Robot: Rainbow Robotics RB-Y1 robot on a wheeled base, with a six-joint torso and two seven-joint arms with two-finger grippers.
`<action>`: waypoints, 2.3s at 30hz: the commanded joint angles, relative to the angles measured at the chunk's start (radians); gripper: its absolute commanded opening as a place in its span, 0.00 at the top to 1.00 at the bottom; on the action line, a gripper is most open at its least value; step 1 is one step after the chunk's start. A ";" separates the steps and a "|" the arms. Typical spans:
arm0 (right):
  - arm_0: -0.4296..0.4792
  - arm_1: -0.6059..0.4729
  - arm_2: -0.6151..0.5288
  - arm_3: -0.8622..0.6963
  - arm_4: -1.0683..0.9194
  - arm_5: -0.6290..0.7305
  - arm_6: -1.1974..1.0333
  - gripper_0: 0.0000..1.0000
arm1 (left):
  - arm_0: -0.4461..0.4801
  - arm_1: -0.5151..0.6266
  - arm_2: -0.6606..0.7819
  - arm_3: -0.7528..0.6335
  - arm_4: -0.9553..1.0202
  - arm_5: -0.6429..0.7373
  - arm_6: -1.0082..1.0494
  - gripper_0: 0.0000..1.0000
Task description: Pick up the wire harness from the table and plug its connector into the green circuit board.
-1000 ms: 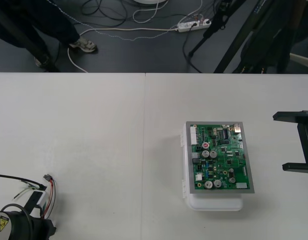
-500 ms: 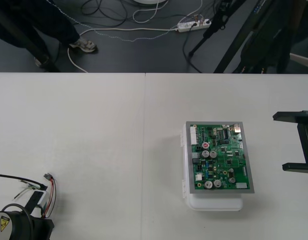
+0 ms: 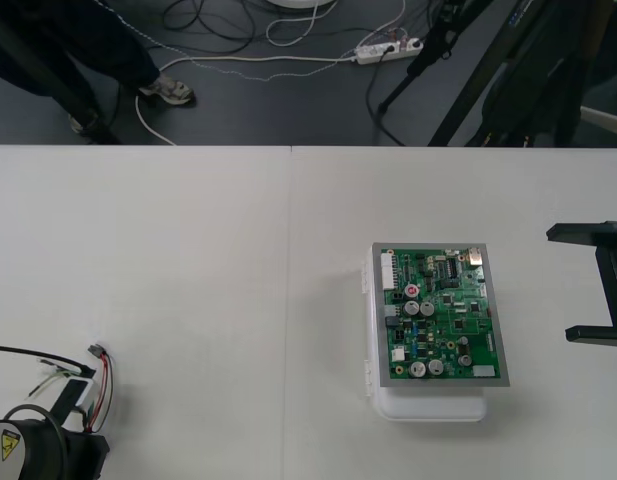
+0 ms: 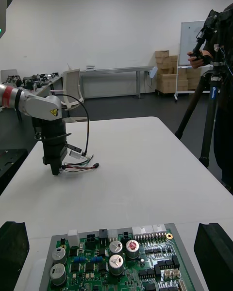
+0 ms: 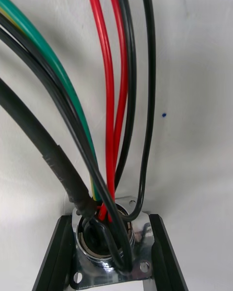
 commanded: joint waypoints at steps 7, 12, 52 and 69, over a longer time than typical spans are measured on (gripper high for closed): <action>-0.013 0.002 -0.005 -0.006 0.001 -0.006 0.002 0.00 | -0.053 -0.005 0.004 -0.008 0.041 0.047 -0.089 1.00; -0.013 0.002 -0.005 -0.006 0.001 -0.006 0.003 0.00 | -0.055 0.033 0.002 -0.031 0.079 0.038 -0.101 1.00; -0.011 0.002 -0.005 -0.005 -0.001 -0.006 0.029 0.00 | -0.151 0.320 0.317 -0.216 0.700 -0.289 -0.202 1.00; -0.005 0.000 -0.005 -0.005 -0.004 -0.006 0.045 0.00 | -0.254 0.460 0.450 -0.216 1.010 -0.296 -0.259 1.00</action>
